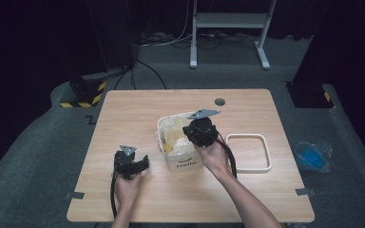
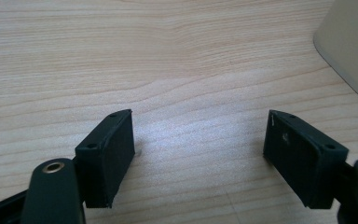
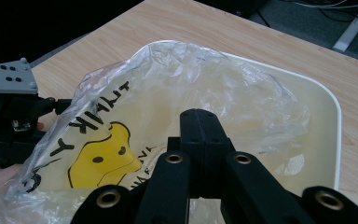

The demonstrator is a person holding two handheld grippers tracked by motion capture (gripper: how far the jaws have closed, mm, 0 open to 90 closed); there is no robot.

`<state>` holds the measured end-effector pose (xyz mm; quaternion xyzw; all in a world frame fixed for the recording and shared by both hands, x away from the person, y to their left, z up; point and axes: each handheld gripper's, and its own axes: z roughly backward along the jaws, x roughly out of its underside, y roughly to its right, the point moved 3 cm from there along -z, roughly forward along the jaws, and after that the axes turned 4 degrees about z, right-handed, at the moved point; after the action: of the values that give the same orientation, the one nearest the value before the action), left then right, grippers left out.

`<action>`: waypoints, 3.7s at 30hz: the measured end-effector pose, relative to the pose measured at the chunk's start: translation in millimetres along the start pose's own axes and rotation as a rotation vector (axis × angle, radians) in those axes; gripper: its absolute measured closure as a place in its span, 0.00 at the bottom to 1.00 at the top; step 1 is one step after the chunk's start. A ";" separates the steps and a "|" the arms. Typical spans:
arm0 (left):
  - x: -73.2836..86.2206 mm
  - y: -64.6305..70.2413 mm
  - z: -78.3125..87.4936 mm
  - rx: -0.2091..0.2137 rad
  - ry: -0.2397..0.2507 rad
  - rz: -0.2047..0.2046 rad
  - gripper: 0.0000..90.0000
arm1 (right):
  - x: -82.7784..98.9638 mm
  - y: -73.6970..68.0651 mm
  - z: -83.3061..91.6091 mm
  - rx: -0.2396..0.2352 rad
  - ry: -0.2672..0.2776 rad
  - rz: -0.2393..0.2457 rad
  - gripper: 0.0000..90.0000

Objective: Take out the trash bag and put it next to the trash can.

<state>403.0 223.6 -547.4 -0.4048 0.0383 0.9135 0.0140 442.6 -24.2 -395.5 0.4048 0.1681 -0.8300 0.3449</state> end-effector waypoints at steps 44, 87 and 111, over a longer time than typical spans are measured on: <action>-53.0 37.8 67.3 0.278 0.175 0.043 0.29 | 9.1 12.1 4.3 0.009 -0.016 -0.023 1.00; -88.4 61.8 88.4 0.342 0.210 0.023 0.30 | 14.2 11.2 4.4 -0.007 -0.029 -0.024 0.99; -91.4 66.9 84.0 0.332 0.209 0.013 0.30 | 14.9 13.9 14.2 -0.014 0.012 -0.041 0.70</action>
<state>398.6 164.3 -419.5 -0.4892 0.1923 0.8478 0.0705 438.1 -48.4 -398.5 0.4040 0.1841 -0.8332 0.3296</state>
